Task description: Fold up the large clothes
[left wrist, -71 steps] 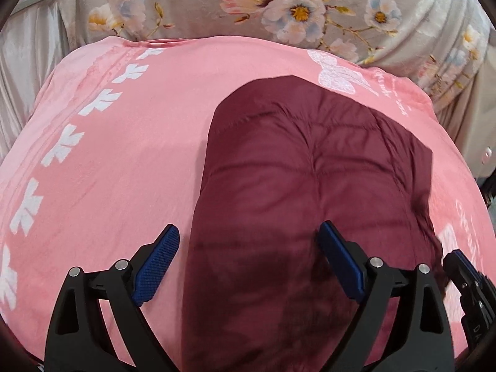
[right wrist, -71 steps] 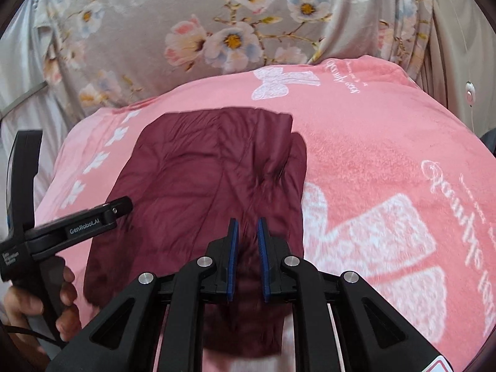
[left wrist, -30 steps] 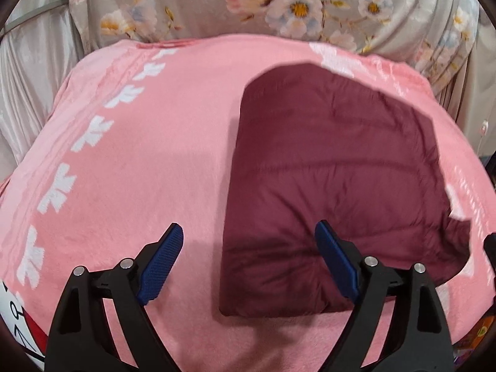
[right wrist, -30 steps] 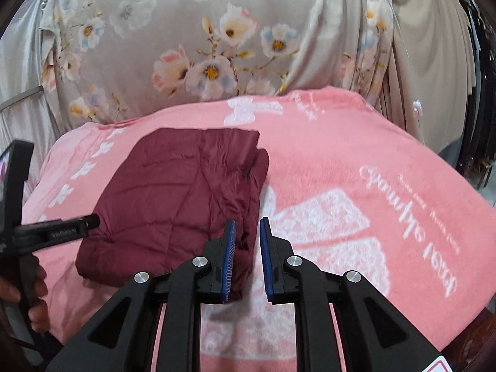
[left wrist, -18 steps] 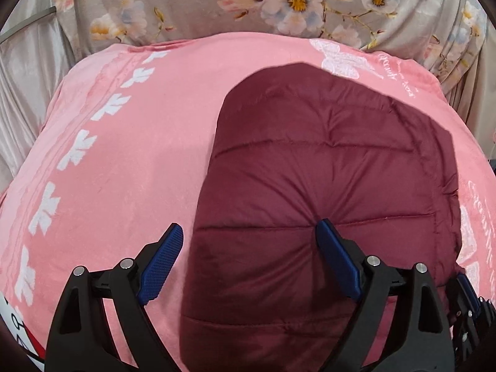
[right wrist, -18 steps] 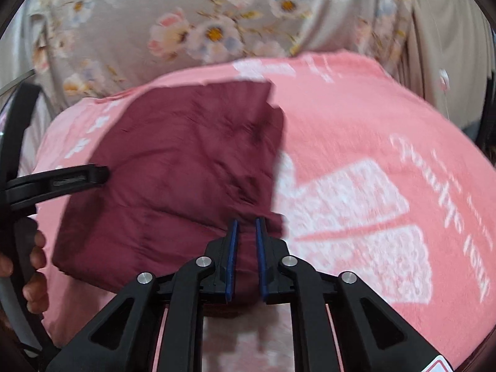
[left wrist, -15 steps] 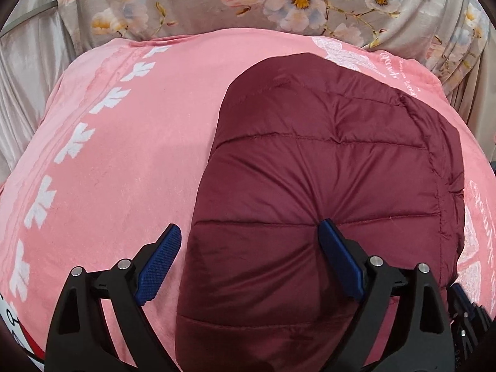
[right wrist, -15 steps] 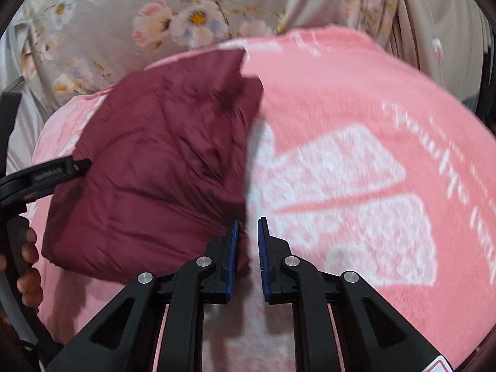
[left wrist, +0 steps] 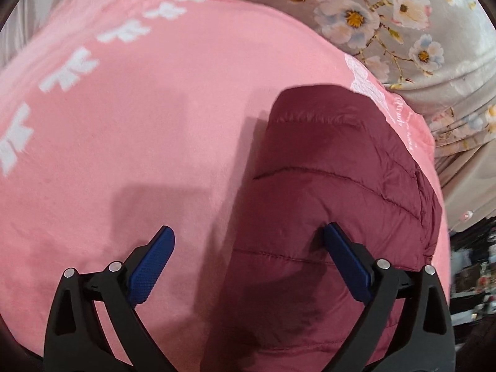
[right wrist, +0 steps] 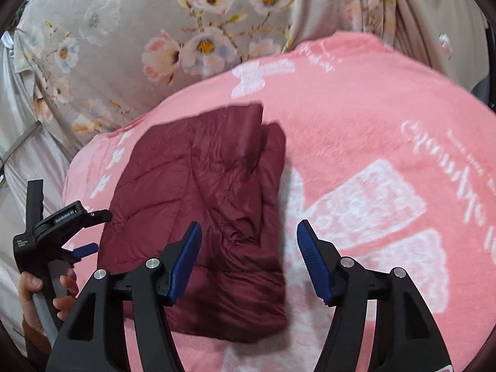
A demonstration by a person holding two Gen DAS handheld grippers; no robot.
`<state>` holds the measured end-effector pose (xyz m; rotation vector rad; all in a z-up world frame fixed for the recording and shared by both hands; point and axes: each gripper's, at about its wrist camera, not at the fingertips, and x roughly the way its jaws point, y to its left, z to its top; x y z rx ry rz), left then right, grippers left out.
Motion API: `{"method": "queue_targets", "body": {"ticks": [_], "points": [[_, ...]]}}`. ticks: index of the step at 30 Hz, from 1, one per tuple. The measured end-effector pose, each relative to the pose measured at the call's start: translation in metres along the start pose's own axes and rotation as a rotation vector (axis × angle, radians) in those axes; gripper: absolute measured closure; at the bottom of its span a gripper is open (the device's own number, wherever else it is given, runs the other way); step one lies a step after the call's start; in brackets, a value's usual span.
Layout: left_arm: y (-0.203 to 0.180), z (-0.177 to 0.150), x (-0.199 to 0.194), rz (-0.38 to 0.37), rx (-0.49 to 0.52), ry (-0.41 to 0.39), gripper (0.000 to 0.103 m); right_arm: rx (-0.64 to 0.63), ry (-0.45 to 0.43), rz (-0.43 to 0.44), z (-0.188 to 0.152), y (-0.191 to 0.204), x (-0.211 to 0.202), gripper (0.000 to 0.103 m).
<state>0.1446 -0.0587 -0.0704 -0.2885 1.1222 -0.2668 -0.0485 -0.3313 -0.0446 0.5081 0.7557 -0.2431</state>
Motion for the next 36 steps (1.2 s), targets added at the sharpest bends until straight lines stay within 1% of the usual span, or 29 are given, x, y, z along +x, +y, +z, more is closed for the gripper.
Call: {"method": "queue_targets", "body": {"ticks": [1, 3, 6, 9, 11, 15, 16, 17, 18, 19, 20, 21, 22, 23, 24, 25, 27, 28, 30, 31, 33, 36], "points": [[0.004, 0.000, 0.007, -0.024, -0.023, 0.022, 0.006, 0.026, 0.033, 0.014, -0.001, -0.002, 0.012, 0.040], [0.008, 0.000, 0.014, -0.067, -0.051, 0.038, 0.005, 0.097, 0.092, 0.053, -0.006, -0.008, 0.033, 0.040], [0.009, -0.001, 0.022, -0.130, -0.077, 0.053, 0.005, 0.179, 0.128, 0.104, -0.012, -0.018, 0.051, 0.035], [0.003, -0.002, 0.035, -0.185, -0.073, 0.076, 0.005, 0.214, 0.141, 0.149, -0.014, -0.020, 0.062, 0.032], [-0.002, -0.003, 0.045, -0.213, -0.071, 0.093, 0.005, 0.203, 0.133, 0.155, -0.017, -0.018, 0.064, 0.032], [-0.011, -0.001, 0.049, -0.218, -0.033, 0.086, 0.005, 0.180, 0.132, 0.180, -0.017, -0.010, 0.075, 0.031], [-0.014, -0.001, 0.050, -0.221, -0.016, 0.088, 0.005, 0.175, 0.132, 0.183, -0.015, -0.009, 0.076, 0.033], [-0.018, -0.001, 0.049, -0.222, -0.001, 0.086, 0.005, 0.170, 0.133, 0.187, -0.015, -0.006, 0.078, 0.038], [-0.019, 0.000, 0.048, -0.225, 0.004, 0.082, 0.009, 0.169, 0.134, 0.201, -0.014, -0.005, 0.079, 0.045], [-0.020, -0.001, 0.045, -0.226, 0.008, 0.072, 0.017, 0.180, 0.138, 0.235, -0.012, -0.006, 0.082, 0.055], [-0.021, -0.002, 0.041, -0.228, 0.015, 0.062, 0.021, 0.186, 0.134, 0.245, -0.011, -0.006, 0.080, 0.066], [-0.020, -0.002, 0.037, -0.231, 0.021, 0.054, 0.030, 0.174, 0.122, 0.248, -0.010, -0.004, 0.075, 0.071], [-0.021, -0.002, 0.031, -0.238, 0.032, 0.045, 0.041, 0.162, 0.110, 0.245, -0.009, -0.002, 0.072, 0.079], [-0.021, -0.002, 0.024, -0.247, 0.048, 0.035, 0.046, 0.144, 0.094, 0.237, -0.006, 0.002, 0.065, 0.083], [-0.022, -0.001, 0.016, -0.260, 0.067, 0.023, 0.055, 0.128, 0.074, 0.232, -0.004, 0.007, 0.057, 0.084], [-0.025, 0.000, 0.007, -0.280, 0.086, 0.009, 0.060, 0.112, 0.056, 0.228, -0.002, 0.011, 0.050, 0.085], [-0.031, 0.002, -0.013, -0.311, 0.110, -0.019, 0.063, 0.042, -0.007, 0.203, 0.003, 0.028, 0.027, 0.086], [-0.036, 0.002, -0.029, -0.322, 0.136, -0.050, 0.064, 0.016, -0.032, 0.194, 0.006, 0.035, 0.018, 0.086], [-0.043, 0.000, -0.056, -0.332, 0.184, -0.113, 0.064, -0.054, -0.110, 0.179, 0.011, 0.054, -0.011, 0.086], [-0.047, -0.001, -0.078, -0.344, 0.217, -0.170, 0.064, -0.087, -0.151, 0.174, 0.014, 0.063, -0.025, 0.086], [-0.052, -0.003, -0.106, -0.362, 0.251, -0.243, 0.064, -0.136, -0.220, 0.173, 0.020, 0.078, -0.048, 0.086], [-0.054, -0.006, -0.160, -0.397, 0.309, -0.383, 0.063, -0.223, -0.347, 0.190, 0.030, 0.103, -0.090, 0.086]]}}
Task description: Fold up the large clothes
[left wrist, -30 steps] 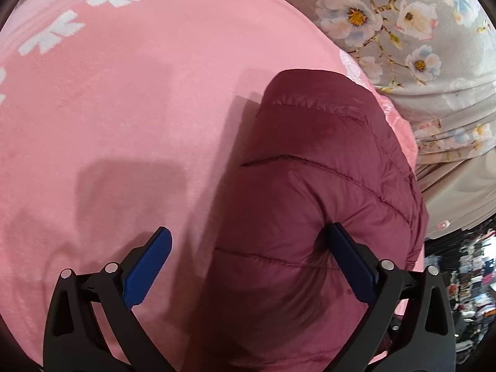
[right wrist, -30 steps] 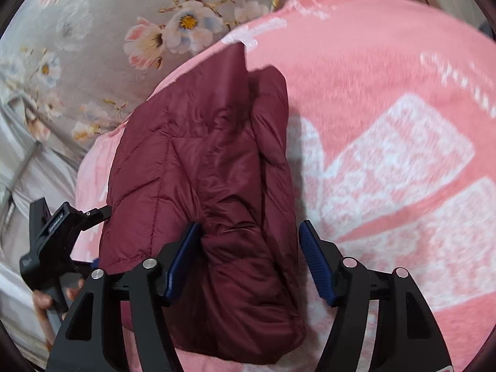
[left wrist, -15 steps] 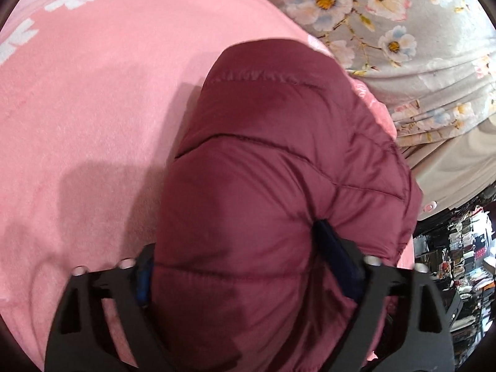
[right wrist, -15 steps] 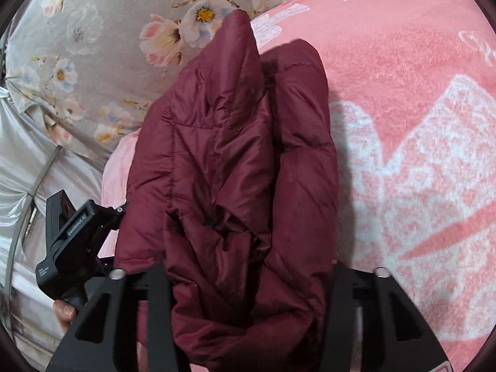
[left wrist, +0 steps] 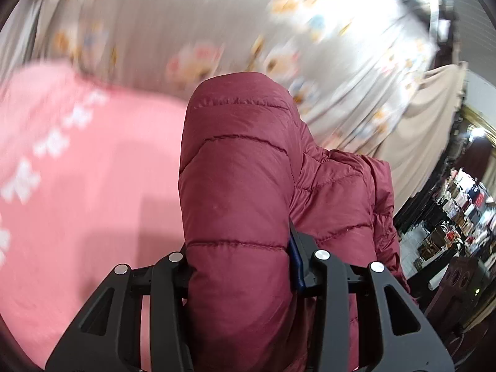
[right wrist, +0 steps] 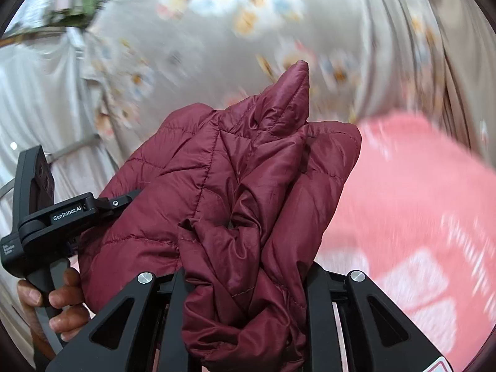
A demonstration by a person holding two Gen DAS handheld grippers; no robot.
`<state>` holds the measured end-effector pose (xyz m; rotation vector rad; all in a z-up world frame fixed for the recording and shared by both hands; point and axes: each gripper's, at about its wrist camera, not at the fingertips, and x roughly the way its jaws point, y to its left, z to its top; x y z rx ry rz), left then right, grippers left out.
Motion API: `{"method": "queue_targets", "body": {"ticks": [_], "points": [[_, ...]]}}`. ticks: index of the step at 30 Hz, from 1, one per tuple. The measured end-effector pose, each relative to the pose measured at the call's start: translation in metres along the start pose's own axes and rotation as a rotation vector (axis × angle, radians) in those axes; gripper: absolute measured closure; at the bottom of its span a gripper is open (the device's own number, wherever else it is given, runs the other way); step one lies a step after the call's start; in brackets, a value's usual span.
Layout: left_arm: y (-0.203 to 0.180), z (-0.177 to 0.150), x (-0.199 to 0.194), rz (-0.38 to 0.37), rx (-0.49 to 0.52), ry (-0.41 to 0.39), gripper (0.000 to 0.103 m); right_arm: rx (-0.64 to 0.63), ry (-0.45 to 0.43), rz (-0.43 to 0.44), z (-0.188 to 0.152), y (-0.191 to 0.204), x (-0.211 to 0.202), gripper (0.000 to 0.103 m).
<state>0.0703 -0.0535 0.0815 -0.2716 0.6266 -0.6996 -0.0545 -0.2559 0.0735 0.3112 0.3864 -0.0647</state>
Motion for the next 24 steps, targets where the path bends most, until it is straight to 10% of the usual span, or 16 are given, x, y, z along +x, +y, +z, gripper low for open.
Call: {"method": "queue_targets", "body": {"ticks": [13, 24], "points": [[0.006, 0.070, -0.093, 0.034, 0.150, -0.312, 0.061, -0.313, -0.279, 0.139, 0.057, 0.087, -0.009, 0.085], [0.096, 0.087, -0.042, 0.164, 0.114, -0.252, 0.061, -0.361, -0.190, 0.147, 0.037, 0.125, 0.105, 0.085]]}}
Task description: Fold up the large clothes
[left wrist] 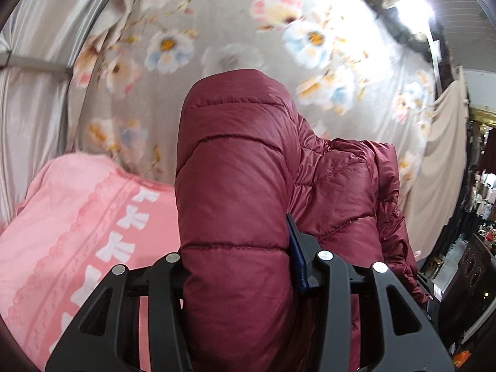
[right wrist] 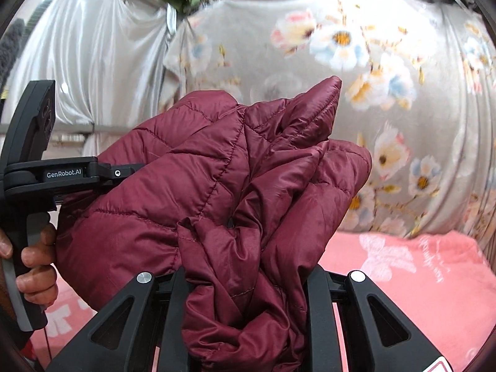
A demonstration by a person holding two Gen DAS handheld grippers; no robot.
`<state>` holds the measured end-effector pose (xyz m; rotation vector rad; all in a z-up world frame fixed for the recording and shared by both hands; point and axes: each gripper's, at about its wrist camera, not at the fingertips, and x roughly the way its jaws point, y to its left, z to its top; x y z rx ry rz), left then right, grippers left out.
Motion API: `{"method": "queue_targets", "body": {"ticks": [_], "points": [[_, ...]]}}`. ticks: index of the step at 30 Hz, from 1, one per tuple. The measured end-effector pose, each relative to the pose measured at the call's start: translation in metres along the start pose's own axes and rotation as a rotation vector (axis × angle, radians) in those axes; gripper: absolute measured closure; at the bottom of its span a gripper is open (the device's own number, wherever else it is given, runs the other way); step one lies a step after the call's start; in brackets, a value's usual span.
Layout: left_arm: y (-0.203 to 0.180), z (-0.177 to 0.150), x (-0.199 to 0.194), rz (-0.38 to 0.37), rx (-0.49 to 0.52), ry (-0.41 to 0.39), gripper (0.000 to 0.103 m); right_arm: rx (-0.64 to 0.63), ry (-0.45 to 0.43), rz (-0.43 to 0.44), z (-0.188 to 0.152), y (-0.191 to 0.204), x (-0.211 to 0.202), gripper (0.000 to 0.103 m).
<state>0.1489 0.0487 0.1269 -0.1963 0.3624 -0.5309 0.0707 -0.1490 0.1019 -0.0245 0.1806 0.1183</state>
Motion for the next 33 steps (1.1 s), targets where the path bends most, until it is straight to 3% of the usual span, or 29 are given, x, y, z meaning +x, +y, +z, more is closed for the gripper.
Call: {"method": "queue_targets", "body": {"ticks": [19, 33], "points": [[0.063, -0.065, 0.143, 0.043, -0.025, 0.177, 0.061, 0.145, 0.233, -0.070, -0.092, -0.031, 0.128, 0.085], [0.085, -0.110, 0.197, 0.090, -0.019, 0.287, 0.061, 0.176, 0.384, -0.080, -0.142, -0.038, 0.175, 0.085]]}}
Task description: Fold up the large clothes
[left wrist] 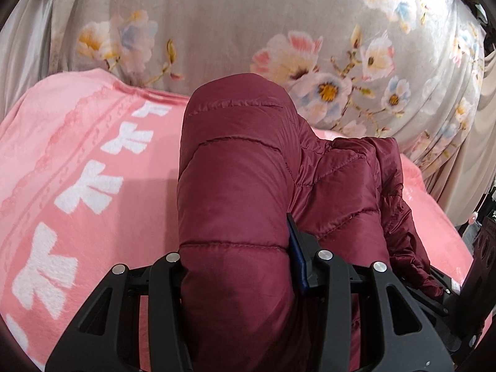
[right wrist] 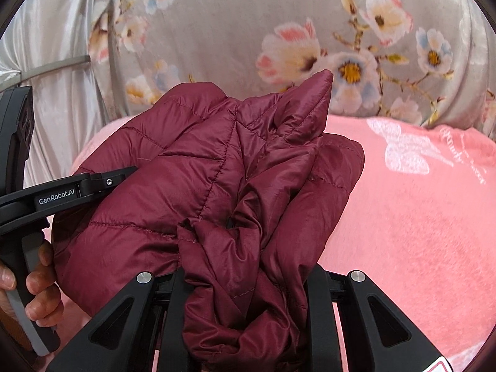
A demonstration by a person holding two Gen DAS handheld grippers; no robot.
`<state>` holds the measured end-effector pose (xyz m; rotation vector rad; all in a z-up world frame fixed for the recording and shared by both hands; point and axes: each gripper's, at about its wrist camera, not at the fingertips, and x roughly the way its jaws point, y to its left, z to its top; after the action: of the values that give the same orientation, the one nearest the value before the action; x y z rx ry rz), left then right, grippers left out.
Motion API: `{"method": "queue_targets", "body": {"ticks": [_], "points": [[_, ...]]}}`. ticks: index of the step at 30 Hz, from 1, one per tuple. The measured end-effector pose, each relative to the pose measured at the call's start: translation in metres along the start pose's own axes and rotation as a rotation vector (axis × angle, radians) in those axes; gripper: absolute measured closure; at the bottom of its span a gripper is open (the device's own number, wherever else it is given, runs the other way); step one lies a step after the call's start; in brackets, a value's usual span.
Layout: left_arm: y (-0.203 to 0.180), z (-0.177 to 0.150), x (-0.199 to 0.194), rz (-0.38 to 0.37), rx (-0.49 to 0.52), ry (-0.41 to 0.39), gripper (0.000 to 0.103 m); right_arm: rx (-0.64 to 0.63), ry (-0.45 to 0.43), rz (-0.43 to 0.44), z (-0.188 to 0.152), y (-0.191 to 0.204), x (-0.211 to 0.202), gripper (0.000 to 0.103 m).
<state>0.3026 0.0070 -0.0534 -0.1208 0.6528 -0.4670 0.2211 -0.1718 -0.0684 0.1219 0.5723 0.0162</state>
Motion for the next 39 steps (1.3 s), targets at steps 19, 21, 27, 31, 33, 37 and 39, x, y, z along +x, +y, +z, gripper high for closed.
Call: {"method": "queue_targets", "body": {"ticks": [19, 21, 27, 31, 33, 37, 39], "points": [[0.005, -0.020, -0.020, 0.299, 0.015, 0.113, 0.033, 0.092, 0.128, -0.097, -0.022, -0.020, -0.037, 0.043], [0.000, -0.023, -0.032, 0.347, 0.028, 0.145, 0.033, 0.130, 0.108, -0.114, -0.027, -0.027, -0.059, 0.043], [-0.021, -0.035, -0.053, 0.476, 0.063, 0.175, 0.033, 0.068, 0.080, -0.136, -0.018, -0.005, -0.093, 0.091], [-0.031, -0.043, -0.048, 0.508, 0.057, 0.199, 0.033, 0.022, 0.107, -0.172, -0.016, 0.012, -0.079, 0.095], [-0.032, -0.047, -0.045, 0.524, 0.050, 0.200, 0.033, 0.037, 0.127, -0.183, -0.017, 0.013, -0.070, 0.095], [-0.034, -0.052, -0.039, 0.543, 0.040, 0.201, 0.033, 0.047, 0.181, -0.221, -0.025, 0.009, -0.051, 0.095], [-0.034, -0.054, -0.036, 0.541, 0.036, 0.206, 0.033, 0.067, 0.212, -0.223, -0.030, 0.003, -0.042, 0.095]]}}
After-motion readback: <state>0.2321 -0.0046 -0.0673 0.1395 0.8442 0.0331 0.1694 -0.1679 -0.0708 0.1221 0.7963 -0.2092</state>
